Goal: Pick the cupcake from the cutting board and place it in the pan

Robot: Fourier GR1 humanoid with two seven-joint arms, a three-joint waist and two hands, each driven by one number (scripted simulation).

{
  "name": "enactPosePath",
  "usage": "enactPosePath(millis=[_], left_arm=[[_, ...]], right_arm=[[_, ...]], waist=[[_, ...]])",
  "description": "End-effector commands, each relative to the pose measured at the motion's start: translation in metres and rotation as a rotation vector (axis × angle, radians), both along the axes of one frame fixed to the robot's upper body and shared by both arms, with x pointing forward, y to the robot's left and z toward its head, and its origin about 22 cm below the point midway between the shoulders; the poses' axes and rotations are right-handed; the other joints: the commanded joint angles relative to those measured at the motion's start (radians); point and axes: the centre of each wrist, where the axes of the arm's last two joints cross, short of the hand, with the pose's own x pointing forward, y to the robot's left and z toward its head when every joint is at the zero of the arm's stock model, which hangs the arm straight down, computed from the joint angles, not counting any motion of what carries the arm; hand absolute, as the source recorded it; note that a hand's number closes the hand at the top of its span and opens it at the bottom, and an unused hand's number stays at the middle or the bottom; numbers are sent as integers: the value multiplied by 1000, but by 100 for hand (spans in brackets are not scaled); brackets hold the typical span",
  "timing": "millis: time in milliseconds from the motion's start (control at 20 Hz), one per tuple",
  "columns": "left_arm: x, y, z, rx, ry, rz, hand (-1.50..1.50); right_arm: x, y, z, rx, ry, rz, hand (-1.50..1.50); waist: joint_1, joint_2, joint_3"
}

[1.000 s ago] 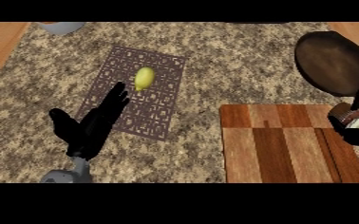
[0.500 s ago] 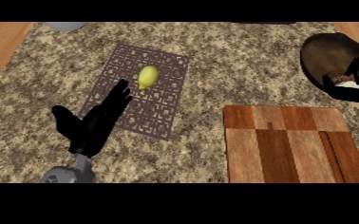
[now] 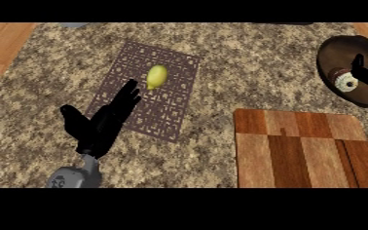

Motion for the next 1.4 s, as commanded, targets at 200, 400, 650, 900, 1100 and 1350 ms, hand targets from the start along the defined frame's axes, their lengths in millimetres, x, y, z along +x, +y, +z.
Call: enactPosePath(millis=[200,400,650,900,1100,1350], left_arm=[[0,-12,0,-1,-19,-34,0],[5,-14,1,-2,-16,-64,0],[15,-5,11,-8,-30,-36,0],[6,-8,3,-12,-22,-19,0],[-2,-12,-4,-6,-3,-29,0],[6,-4,2,-7,-27,-9,0]], right_arm=[[-12,-20,-10,-32,145,-149,150],[-12,-23,-9,-86,318,-95,-150],[-2,-8,-13,64,267,3,-150],[0,-2,-18,313,90,99,-150],[-4,-23,3,491,88,125,-150],[-43,-59,-5,562,194,207,-150]], waist=[[39,20,1],[50,23,1],[37,22,6],[19,14,8],[22,12,6],[2,22,8]])
